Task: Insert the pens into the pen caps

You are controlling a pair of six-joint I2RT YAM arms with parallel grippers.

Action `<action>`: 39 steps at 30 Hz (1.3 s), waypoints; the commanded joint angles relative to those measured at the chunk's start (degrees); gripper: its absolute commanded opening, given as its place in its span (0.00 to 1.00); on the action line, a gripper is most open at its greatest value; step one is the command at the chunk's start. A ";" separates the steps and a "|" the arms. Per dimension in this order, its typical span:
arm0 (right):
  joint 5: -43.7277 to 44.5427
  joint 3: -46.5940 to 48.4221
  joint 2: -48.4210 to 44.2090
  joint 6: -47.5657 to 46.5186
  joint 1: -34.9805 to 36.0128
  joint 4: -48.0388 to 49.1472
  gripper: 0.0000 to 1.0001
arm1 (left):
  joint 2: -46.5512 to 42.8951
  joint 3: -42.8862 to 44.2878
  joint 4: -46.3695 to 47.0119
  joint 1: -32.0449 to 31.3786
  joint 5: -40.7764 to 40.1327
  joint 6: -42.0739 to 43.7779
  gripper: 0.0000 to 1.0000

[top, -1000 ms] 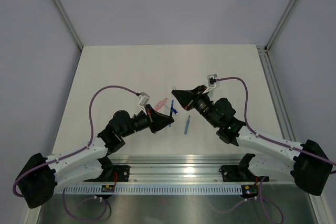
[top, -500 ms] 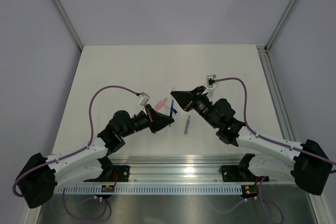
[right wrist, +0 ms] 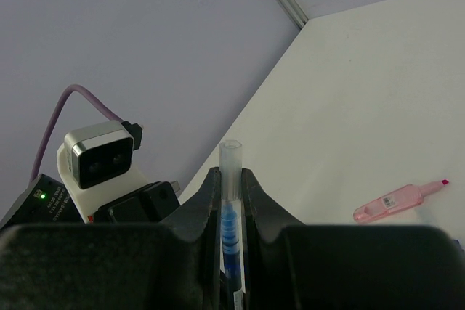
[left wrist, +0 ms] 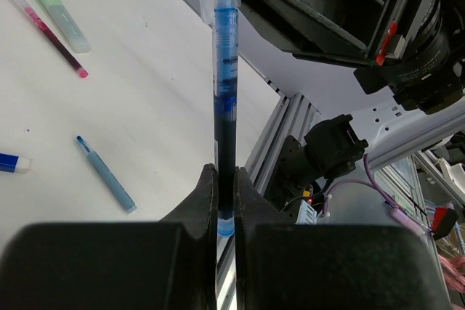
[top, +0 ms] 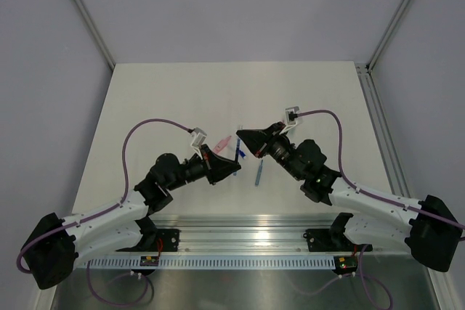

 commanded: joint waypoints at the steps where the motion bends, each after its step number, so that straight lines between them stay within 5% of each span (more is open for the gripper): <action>1: 0.60 -0.78 -1.53 -0.69 0.81 0.89 0.00 | -1.06 -0.56 3.56 -0.17 -1.25 1.18 0.00; 39: 0.60 -8.78 -1.62 5.81 8.98 -3.76 0.00 | -5.89 3.91 1.89 -0.17 -4.77 0.65 0.00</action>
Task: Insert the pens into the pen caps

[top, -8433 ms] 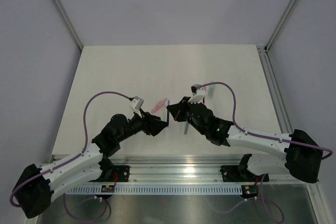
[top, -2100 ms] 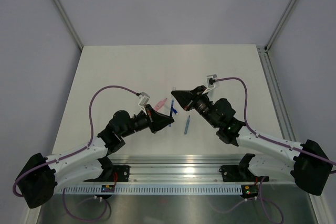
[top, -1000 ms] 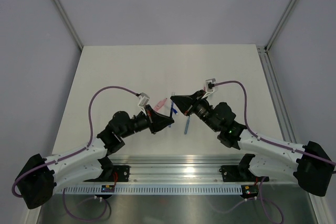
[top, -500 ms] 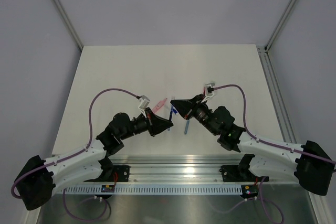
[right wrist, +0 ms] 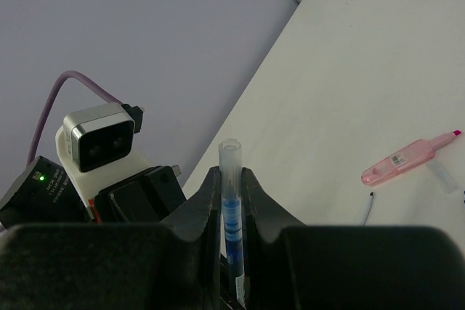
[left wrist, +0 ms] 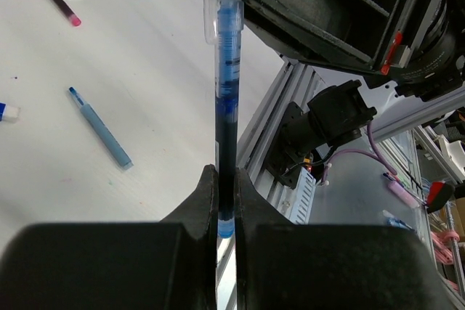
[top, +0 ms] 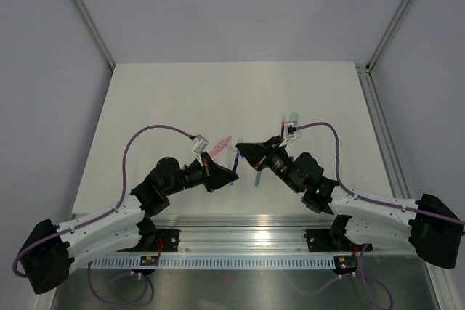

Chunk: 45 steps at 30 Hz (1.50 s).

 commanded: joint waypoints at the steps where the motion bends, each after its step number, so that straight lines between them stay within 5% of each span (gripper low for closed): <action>1: -5.21 -1.70 -0.51 1.77 3.61 -7.75 0.00 | -2.02 6.12 9.19 0.84 -5.64 0.54 0.00; 20: 0.06 -0.73 3.54 3.53 10.20 -15.30 0.00 | -1.50 11.93 11.65 4.00 -3.80 -3.06 0.00; 27: 8.41 6.54 1.60 0.45 8.45 -26.99 0.00 | 1.14 8.42 9.99 3.91 -1.87 -2.71 0.00; 34: 4.54 17.36 2.99 -0.51 -5.69 -33.32 0.00 | 1.41 3.77 3.23 3.65 -2.56 1.32 0.43; 45: -2.93 32.48 25.14 -11.32 -28.28 -42.01 0.00 | -5.10 1.73 -7.94 3.47 -12.31 8.80 0.58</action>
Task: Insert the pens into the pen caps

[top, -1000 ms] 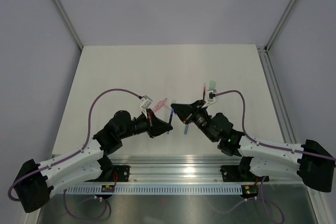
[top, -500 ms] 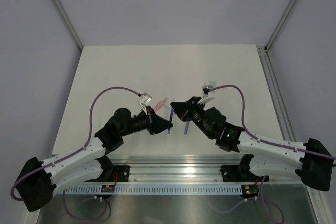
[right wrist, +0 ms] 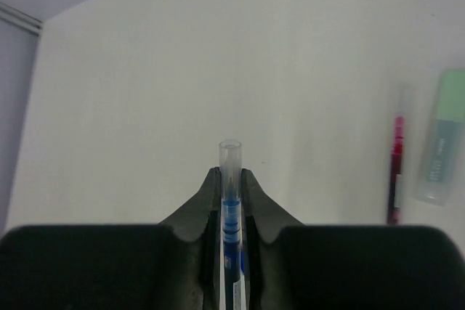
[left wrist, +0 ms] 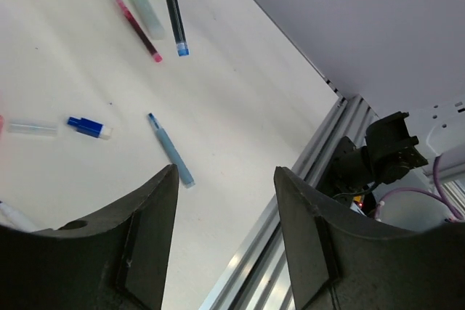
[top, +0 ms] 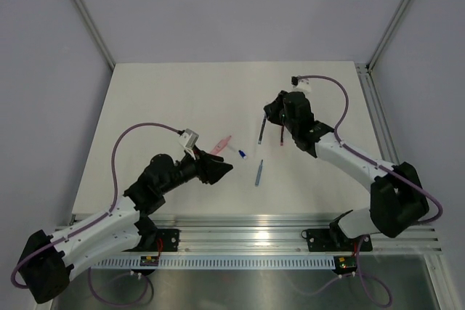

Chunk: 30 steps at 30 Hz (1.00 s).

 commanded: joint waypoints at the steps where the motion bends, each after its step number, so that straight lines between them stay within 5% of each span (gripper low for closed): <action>1: -2.34 5.01 8.36 -6.84 -3.55 -6.60 0.00 | -0.92 0.22 -1.65 -0.11 -5.35 4.05 0.58; 13: -1.73 18.29 28.59 -13.88 -8.21 -13.37 0.00 | 0.74 -0.12 -0.69 -0.11 -4.73 3.27 0.63; 30: 1.09 23.21 35.46 -14.76 -8.57 -18.20 0.17 | 3.12 -0.04 0.10 -0.11 -4.82 3.36 0.64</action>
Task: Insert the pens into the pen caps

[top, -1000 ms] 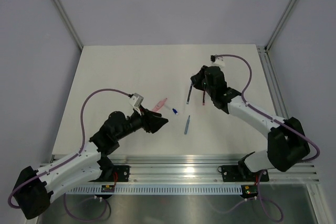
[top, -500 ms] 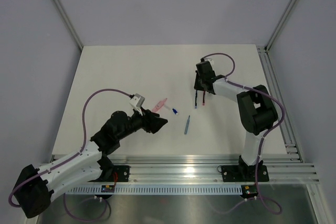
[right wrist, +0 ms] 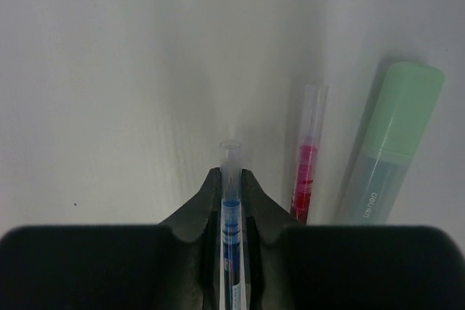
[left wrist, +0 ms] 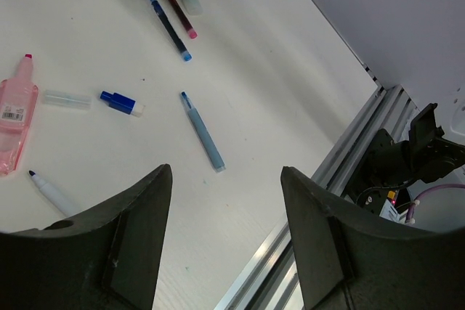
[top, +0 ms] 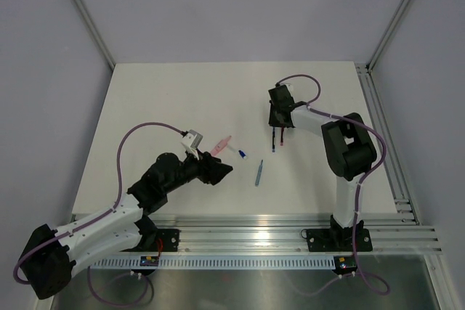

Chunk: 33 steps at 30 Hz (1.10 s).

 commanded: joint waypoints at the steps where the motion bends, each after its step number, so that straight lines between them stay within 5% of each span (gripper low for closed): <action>1: 2.33 2.80 1.25 -0.77 -0.41 -1.57 0.19 | 0.28 0.05 3.01 -0.11 -1.39 1.15 0.64; 10: 2.60 4.91 -0.23 -0.77 -0.50 -3.41 0.35 | 0.02 0.05 2.66 -0.11 -1.65 1.24 0.64; 23: -3.54 -5.08 -15.61 2.74 1.25 0.10 0.40 | -5.34 -0.39 -1.91 -0.11 -11.13 1.68 0.64; 33: -3.20 -15.48 -22.82 7.13 18.38 1.15 0.35 | -10.53 -1.18 -6.21 -0.02 -20.19 1.24 0.63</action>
